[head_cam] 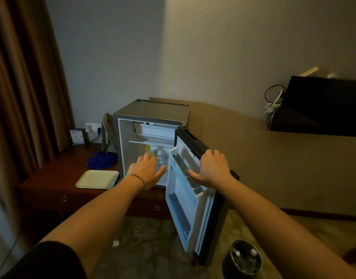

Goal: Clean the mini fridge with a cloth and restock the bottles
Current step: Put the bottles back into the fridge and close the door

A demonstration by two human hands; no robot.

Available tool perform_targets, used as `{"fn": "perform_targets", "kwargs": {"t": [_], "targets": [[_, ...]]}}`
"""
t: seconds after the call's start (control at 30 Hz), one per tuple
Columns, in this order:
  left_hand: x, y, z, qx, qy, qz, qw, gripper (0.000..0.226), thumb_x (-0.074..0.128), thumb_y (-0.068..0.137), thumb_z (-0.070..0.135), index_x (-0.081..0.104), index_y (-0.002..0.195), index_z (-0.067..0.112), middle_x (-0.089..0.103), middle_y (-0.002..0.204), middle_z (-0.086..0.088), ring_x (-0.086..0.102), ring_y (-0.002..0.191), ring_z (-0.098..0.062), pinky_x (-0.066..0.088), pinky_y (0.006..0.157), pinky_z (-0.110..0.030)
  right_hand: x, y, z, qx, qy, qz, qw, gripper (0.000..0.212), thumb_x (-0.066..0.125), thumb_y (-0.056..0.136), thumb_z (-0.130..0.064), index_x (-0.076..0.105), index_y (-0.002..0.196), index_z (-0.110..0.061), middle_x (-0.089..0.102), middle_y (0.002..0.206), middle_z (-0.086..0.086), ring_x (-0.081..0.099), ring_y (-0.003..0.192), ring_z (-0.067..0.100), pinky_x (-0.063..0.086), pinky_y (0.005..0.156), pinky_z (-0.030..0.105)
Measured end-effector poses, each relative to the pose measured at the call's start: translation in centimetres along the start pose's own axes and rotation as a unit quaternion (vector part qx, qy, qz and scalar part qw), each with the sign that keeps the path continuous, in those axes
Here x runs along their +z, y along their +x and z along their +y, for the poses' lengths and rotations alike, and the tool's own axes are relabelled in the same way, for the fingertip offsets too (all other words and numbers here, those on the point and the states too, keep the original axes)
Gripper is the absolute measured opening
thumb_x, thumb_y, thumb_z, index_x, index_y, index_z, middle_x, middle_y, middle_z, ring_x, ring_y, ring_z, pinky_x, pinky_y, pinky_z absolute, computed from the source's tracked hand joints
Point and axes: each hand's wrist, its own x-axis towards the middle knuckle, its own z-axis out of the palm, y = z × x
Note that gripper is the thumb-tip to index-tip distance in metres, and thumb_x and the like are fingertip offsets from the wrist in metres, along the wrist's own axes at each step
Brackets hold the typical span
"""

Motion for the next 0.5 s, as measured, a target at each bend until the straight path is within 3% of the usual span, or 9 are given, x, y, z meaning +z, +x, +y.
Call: {"fn": "perform_targets", "kwargs": {"t": [0.17, 0.3, 0.4, 0.5], "targets": [[-2.3, -3.4, -5.2, -0.045, 0.003, 0.002, 0.999, 0.069, 0.025, 0.096, 0.067, 0.043, 0.136, 0.014, 0.041, 0.136, -0.011, 0.047, 0.12, -0.032, 0.05, 0.086, -0.045, -2.2, -1.3, -7.0, -0.031, 0.103, -0.031, 0.994, 0.081, 0.036, 0.091, -0.074, 0.054, 0.129, -0.005, 0.051, 0.13, 0.017, 0.044, 0.121, 0.03, 0.04, 0.098, 0.041], [-3.3, -5.5, -9.0, -0.071, -0.017, 0.003, 0.997, 0.068, 0.026, 0.096, 0.067, 0.043, 0.137, 0.015, 0.04, 0.139, -0.011, 0.046, 0.121, -0.031, 0.05, 0.089, -0.047, -3.1, -1.4, -11.1, -0.078, 0.246, -0.092, 0.962, 0.089, 0.038, 0.093, -0.073, 0.023, 0.158, -0.013, 0.016, 0.165, 0.012, 0.013, 0.152, 0.029, 0.021, 0.119, 0.044], [-3.8, -6.6, -11.8, -0.047, 0.017, -0.024, 0.998, 0.056, 0.035, 0.099, 0.051, 0.036, 0.146, 0.02, 0.036, 0.139, -0.012, 0.042, 0.122, -0.033, 0.049, 0.093, -0.047, -2.1, -0.4, -13.5, -0.128, 0.262, -0.071, 0.954, 0.088, 0.036, 0.095, -0.072, 0.011, 0.161, -0.02, 0.003, 0.168, 0.003, 0.005, 0.155, 0.02, 0.012, 0.124, 0.041], [-4.1, -7.4, -14.3, -0.109, -0.04, 0.0, 0.993, 0.058, 0.031, 0.099, 0.059, 0.044, 0.136, 0.017, 0.042, 0.134, -0.011, 0.046, 0.121, -0.032, 0.048, 0.094, -0.047, -0.9, 1.8, -16.0, -0.153, 0.257, -0.039, 0.953, 0.078, 0.027, 0.1, -0.066, 0.009, 0.161, -0.021, 0.002, 0.169, 0.0, 0.0, 0.154, 0.012, 0.001, 0.125, 0.038]]}}
